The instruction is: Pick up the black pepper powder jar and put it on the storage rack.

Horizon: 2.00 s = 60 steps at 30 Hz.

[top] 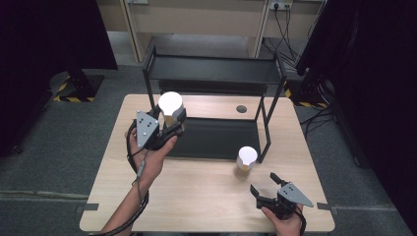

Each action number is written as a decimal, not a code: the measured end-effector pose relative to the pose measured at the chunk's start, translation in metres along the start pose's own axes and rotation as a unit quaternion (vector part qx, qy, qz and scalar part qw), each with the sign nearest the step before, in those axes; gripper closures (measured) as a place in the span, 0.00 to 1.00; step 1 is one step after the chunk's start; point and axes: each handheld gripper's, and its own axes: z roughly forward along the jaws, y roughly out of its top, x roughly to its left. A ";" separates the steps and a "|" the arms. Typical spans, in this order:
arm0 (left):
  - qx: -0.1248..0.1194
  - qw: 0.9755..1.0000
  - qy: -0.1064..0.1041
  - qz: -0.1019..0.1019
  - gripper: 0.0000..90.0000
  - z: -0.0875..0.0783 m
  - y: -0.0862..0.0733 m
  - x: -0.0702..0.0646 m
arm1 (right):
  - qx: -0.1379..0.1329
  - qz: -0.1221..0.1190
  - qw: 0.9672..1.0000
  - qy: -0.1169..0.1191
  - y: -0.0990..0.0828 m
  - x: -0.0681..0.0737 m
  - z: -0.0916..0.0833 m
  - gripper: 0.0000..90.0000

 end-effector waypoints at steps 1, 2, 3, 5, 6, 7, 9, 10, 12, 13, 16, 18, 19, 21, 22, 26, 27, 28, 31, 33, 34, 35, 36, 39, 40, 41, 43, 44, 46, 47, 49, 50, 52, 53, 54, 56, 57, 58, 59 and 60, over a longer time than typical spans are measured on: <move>-0.001 1.000 0.001 0.001 0.34 0.001 0.002 0.000 | 0.000 -0.001 1.000 0.000 0.000 0.000 0.000 0.10; -0.001 1.000 0.001 0.001 0.34 0.001 0.002 0.000 | 0.001 -0.001 1.000 0.000 0.000 0.000 0.000 0.10; -0.002 1.000 0.002 0.001 0.34 0.002 0.003 0.001 | 0.001 -0.001 1.000 0.000 0.000 0.000 0.000 0.10; -0.001 1.000 0.003 0.002 0.34 0.003 0.005 0.001 | 0.001 0.000 1.000 -0.001 0.000 0.000 0.000 0.10; -0.002 1.000 0.003 0.001 0.34 0.004 0.006 0.001 | 0.001 0.000 1.000 -0.001 0.000 0.000 0.000 0.10; -0.002 1.000 0.004 0.001 0.34 0.005 0.007 0.001 | 0.001 0.000 1.000 -0.001 0.000 0.000 0.000 0.10; -0.003 1.000 0.005 0.001 0.34 0.006 0.009 0.001 | 0.001 0.000 1.000 -0.001 0.000 0.000 0.000 0.10; -0.004 1.000 0.006 0.000 0.34 0.007 0.010 0.002 | 0.001 0.000 1.000 -0.001 0.000 0.000 0.000 0.10; -0.006 1.000 0.007 0.000 0.34 0.008 0.012 0.002 | 0.001 0.001 1.000 -0.001 0.000 0.000 0.000 0.10; -0.006 1.000 0.007 0.000 0.34 0.009 0.014 0.002 | 0.001 0.002 1.000 -0.001 0.000 0.000 0.000 0.10; -0.008 1.000 0.010 0.000 0.34 0.011 0.018 0.002 | 0.001 0.002 1.000 -0.001 0.000 0.000 0.000 0.10; -0.008 1.000 0.011 0.000 0.34 0.013 0.020 0.002 | 0.001 0.002 1.000 -0.001 0.000 0.000 0.000 0.10; -0.008 1.000 0.012 0.000 0.34 0.014 0.021 0.003 | 0.001 0.003 1.000 -0.001 0.000 0.000 0.000 0.10; -0.008 1.000 0.015 0.000 0.34 0.016 0.024 0.004 | 0.000 0.003 1.000 -0.001 0.000 0.000 0.000 0.10; -0.008 1.000 0.015 0.000 0.34 0.016 0.024 0.004 | 0.000 0.003 1.000 0.000 0.000 0.000 0.000 0.10; -0.007 1.000 0.018 -0.002 0.34 0.018 0.027 0.005 | 0.001 0.003 1.000 0.000 0.000 0.000 0.000 0.10; -0.008 1.000 0.019 -0.003 0.34 0.019 0.028 0.006 | 0.002 0.003 1.000 0.000 0.001 0.000 0.000 0.10; -0.007 1.000 0.021 -0.004 0.34 0.019 0.029 0.006 | 0.002 0.003 1.000 0.000 0.001 0.000 0.000 0.10; -0.007 1.000 0.025 -0.005 0.34 0.021 0.031 0.007 | 0.001 0.002 1.000 0.000 0.000 0.000 0.000 0.10; -0.008 1.000 0.026 -0.005 0.34 0.022 0.033 0.007 | 0.001 0.002 1.000 0.000 0.000 0.000 0.000 0.10; -0.008 1.000 0.027 -0.005 0.34 0.023 0.034 0.008 | 0.001 0.002 1.000 0.000 0.000 0.000 0.000 0.10; -0.008 1.000 0.027 -0.005 0.34 0.023 0.035 0.008 | 0.002 0.002 1.000 0.000 0.001 0.000 0.000 0.10; -0.008 1.000 0.028 -0.006 0.34 0.024 0.036 0.008 | 0.002 0.002 1.000 0.000 0.001 0.000 0.000 0.10; -0.010 0.999 0.031 -0.005 0.34 0.026 0.040 0.008 | 0.002 0.002 1.000 0.000 0.001 0.000 0.000 0.10; -0.011 0.999 0.032 -0.006 0.34 0.026 0.041 0.008 | 0.002 0.002 1.000 0.000 0.001 0.000 0.000 0.10; -0.012 0.999 0.032 -0.007 0.34 0.027 0.042 0.008 | 0.002 0.002 1.000 0.000 0.001 0.000 0.000 0.10; -0.013 0.999 0.033 -0.006 0.34 0.028 0.044 0.008 | 0.002 0.001 1.000 0.000 0.001 0.000 0.000 0.10; -0.013 0.999 0.033 -0.006 0.34 0.028 0.046 0.008 | 0.002 0.002 1.000 0.000 0.001 0.000 0.000 0.10; -0.014 0.999 0.034 -0.005 0.34 0.030 0.048 0.008 | 0.002 0.002 1.000 0.001 0.001 0.000 0.000 0.10; -0.015 0.999 0.035 -0.006 0.34 0.031 0.049 0.008 | 0.002 0.002 1.000 0.001 0.001 0.000 0.000 0.10; -0.015 0.999 0.037 -0.006 0.34 0.032 0.052 0.009 | 0.002 0.002 1.000 0.000 0.001 0.000 0.000 0.10; -0.016 0.999 0.037 -0.005 0.34 0.032 0.053 0.009 | 0.002 0.002 1.000 0.000 0.001 0.000 0.000 0.10; -0.016 0.999 0.038 -0.006 0.34 0.033 0.056 0.010 | 0.002 0.002 1.000 0.000 0.001 0.000 0.000 0.10; -0.017 0.999 0.040 -0.005 0.34 0.034 0.058 0.010 | 0.002 0.003 1.000 0.000 0.001 0.000 0.000 0.10; -0.017 0.999 0.041 -0.004 0.34 0.034 0.059 0.010 | 0.003 0.003 1.000 0.001 0.001 0.000 0.000 0.10; -0.017 0.999 0.042 -0.003 0.34 0.035 0.062 0.010 | 0.002 0.002 1.000 0.000 0.001 0.000 0.000 0.10; -0.018 0.999 0.042 -0.003 0.34 0.035 0.063 0.010 | 0.002 0.002 1.000 0.000 0.001 0.000 0.000 0.10; -0.019 0.999 0.043 -0.003 0.34 0.036 0.064 0.010 | 0.002 0.002 1.000 0.000 0.001 0.000 0.000 0.10; -0.019 0.999 0.043 -0.003 0.34 0.036 0.065 0.010 | 0.002 0.001 1.000 0.000 0.001 0.000 0.000 0.10; -0.020 0.999 0.044 -0.003 0.34 0.036 0.066 0.010 | 0.002 0.001 1.000 0.000 0.001 0.000 0.000 0.10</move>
